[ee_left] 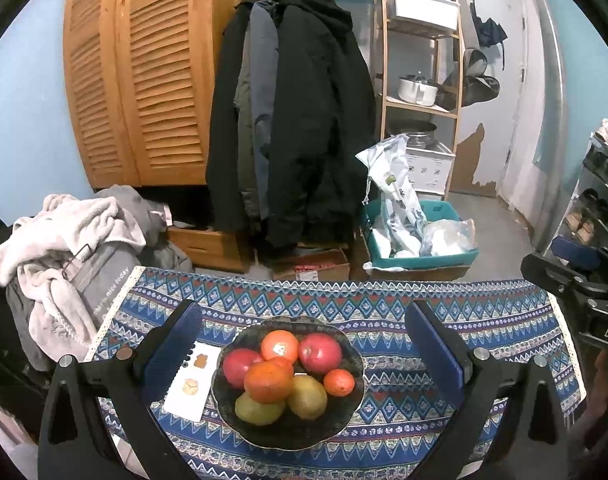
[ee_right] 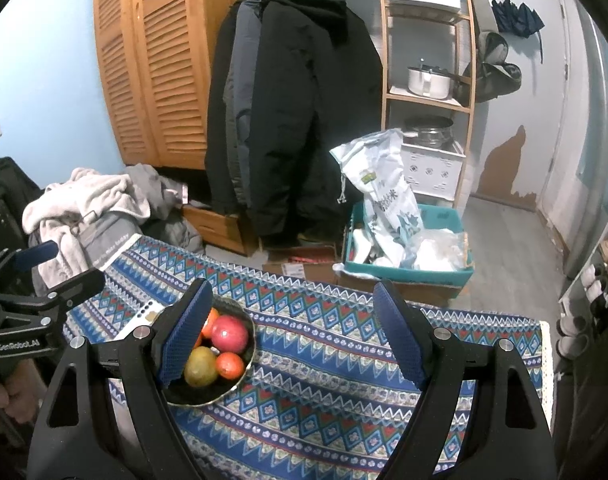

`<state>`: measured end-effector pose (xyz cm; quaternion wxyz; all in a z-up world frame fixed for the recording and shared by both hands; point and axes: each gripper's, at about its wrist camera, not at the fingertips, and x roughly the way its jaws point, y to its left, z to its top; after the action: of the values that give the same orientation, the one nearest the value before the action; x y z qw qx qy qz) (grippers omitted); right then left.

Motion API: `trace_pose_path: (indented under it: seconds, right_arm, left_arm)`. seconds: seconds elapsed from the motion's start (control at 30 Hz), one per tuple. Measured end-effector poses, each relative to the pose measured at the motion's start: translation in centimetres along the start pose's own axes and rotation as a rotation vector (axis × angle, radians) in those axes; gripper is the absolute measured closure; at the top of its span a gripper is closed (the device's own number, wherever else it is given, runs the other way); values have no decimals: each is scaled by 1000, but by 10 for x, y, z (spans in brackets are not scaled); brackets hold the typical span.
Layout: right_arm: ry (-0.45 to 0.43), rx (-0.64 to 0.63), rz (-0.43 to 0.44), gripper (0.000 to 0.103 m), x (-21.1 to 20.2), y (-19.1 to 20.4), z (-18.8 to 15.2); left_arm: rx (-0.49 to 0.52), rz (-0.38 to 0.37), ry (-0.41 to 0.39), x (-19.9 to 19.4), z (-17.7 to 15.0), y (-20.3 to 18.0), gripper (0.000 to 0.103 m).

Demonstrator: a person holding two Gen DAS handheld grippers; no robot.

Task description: Organize fruits

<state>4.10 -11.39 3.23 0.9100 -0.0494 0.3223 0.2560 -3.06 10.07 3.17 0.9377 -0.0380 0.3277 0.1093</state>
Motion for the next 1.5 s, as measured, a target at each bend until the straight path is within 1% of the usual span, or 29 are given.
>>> trace_pose_path:
  seconds: [0.17, 0.3, 0.5, 1.1, 1.5]
  right_arm:
    - [1, 0, -1, 21, 0, -1, 0]
    - [0, 1, -2, 21, -2, -3, -1]
    - [1, 2, -3, 21, -3, -5, -3]
    - [-3, 1, -4, 21, -5, -8, -4]
    - [-9, 6, -12, 21, -7, -14, 2]
  left_arm:
    - [6, 2, 2, 0, 0, -1, 1]
    - [3, -14, 6, 0, 2, -2, 1]
    - [21, -6, 4, 0, 2, -7, 1]
    - [33, -5, 5, -1, 2, -11, 1]
    - [34, -14, 1, -3, 3, -12, 1]
